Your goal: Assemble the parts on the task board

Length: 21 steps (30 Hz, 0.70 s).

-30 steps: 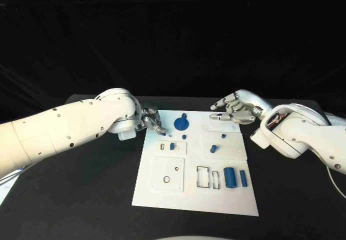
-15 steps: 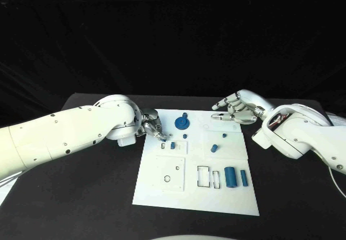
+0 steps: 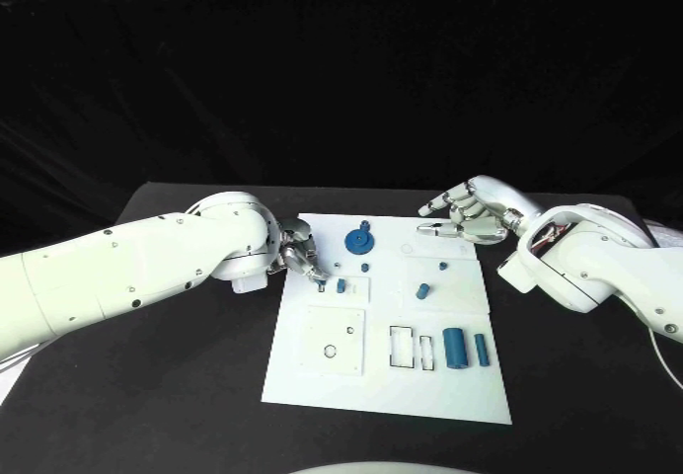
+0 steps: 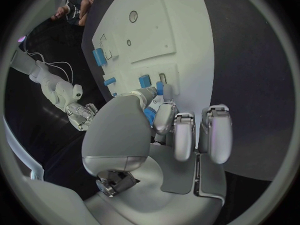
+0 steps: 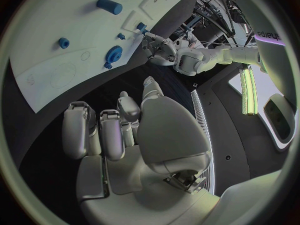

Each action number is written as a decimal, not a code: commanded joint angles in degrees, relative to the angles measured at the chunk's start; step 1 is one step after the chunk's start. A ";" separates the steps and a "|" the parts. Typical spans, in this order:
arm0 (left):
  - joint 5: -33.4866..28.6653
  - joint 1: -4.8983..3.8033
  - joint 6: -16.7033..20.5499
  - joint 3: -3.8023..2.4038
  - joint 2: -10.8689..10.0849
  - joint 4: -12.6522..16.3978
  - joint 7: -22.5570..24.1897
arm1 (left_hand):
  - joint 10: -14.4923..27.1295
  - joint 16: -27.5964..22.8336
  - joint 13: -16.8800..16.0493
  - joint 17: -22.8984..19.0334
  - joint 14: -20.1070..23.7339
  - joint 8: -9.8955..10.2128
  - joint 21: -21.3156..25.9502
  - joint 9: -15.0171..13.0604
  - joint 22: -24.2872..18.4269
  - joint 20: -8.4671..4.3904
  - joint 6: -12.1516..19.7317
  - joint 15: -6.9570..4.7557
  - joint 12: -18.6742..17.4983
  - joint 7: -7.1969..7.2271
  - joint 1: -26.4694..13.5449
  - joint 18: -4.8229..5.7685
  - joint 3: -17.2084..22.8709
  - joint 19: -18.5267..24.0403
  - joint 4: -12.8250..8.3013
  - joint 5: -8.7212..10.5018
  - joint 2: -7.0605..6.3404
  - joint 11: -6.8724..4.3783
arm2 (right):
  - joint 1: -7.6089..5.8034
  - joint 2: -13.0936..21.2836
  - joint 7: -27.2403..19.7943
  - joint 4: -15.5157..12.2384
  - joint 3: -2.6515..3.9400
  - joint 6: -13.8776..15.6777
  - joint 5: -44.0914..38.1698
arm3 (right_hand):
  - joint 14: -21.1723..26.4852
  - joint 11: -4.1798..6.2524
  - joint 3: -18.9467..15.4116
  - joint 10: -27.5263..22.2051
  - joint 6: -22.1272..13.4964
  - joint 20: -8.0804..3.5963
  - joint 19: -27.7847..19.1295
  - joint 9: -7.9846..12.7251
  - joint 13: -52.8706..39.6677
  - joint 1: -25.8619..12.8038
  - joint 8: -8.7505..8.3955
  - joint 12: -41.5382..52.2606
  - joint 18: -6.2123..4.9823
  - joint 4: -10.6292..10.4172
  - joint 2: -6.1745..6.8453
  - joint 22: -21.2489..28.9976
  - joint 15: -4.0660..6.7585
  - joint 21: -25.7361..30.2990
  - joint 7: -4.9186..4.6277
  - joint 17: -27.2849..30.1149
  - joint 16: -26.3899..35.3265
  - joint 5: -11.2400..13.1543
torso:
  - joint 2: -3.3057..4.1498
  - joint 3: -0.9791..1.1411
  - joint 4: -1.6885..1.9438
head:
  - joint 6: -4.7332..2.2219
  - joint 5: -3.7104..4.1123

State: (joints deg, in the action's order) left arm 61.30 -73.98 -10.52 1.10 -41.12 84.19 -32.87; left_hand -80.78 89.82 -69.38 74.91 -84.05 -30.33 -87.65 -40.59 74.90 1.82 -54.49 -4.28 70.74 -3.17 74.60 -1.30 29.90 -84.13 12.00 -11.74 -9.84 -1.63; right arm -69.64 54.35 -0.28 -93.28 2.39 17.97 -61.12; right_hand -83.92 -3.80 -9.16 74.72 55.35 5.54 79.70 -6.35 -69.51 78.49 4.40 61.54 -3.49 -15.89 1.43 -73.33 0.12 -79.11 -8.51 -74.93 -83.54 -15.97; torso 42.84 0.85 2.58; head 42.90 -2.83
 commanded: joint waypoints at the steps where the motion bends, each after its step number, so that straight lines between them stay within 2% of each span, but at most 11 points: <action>1: 0.80 0.26 -1.51 0.01 0.28 0.04 -1.42 | -0.47 0.18 0.08 15.09 -5.95 0.36 -0.35 0.08 13.48 -0.29 -1.05 -0.25 -0.05 0.60 0.02 0.70 7.93 -4.74 -7.67 -0.33 -0.28 0.00 | 0.05 0.00 -0.51 -0.08 0.00 -0.59 -0.11 | -3.76 0.17 -0.22 -0.05 0.54 0.03 -0.35 -0.05 -0.05 0.02 0.00 0.32 -0.48 -0.01 -0.55 0.05 0.50 0.28 -0.02 -5.73 0.28 -0.20 | 0.02 -0.02 0.04 | 0.02 0.03; 8: 1.10 0.62 -2.12 0.01 0.40 0.01 -1.89 | -0.47 0.18 0.21 15.09 -5.95 0.42 -0.36 0.11 13.49 -0.30 -1.18 -0.27 -0.17 0.62 -0.11 0.71 8.02 -4.74 -7.72 -0.56 -0.35 -0.02 | 0.05 0.03 -0.53 -0.11 0.00 -0.63 -0.11 | -3.76 0.17 -0.22 -0.05 0.54 0.03 -0.35 -0.05 -0.05 0.02 0.00 0.32 -0.48 -0.01 -0.55 0.05 0.50 0.28 -0.02 -5.73 0.28 -0.20 | -0.01 -0.01 0.00 | 0.14 -0.03; 21: 1.42 0.77 -4.49 0.01 0.27 0.25 -2.17 | -0.43 0.18 0.40 15.09 -5.95 0.46 -0.37 0.12 13.50 -0.31 -1.26 -0.28 -0.36 0.64 -0.19 0.71 8.08 -4.75 -7.78 -0.72 -0.42 -0.04 | 0.05 0.06 -0.59 -0.11 0.00 -0.69 -0.11 | -3.76 0.17 -0.22 -0.05 0.54 0.03 -0.35 -0.05 -0.05 0.02 0.00 0.32 -0.48 -0.01 -0.55 0.05 0.50 0.28 -0.02 -5.73 0.28 -0.20 | 0.01 -0.01 -0.02 | 0.29 -0.07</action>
State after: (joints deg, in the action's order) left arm 62.17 -73.39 -12.46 0.99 -40.87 84.29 -34.39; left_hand -80.78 89.82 -69.03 74.91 -84.05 -30.00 -87.65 -40.44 74.90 1.82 -54.80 -4.28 70.74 -3.07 73.92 -1.30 30.54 -84.13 11.37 -12.09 -10.51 -1.62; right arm -69.62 54.42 -0.35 -93.33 2.39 17.95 -61.09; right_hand -83.92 -3.80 -9.15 74.72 55.35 5.54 79.70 -6.33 -69.50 78.49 4.40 61.54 -3.49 -15.88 1.43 -73.33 0.12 -79.11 -8.51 -74.91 -83.55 -15.97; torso 42.84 0.83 2.58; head 43.07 -2.89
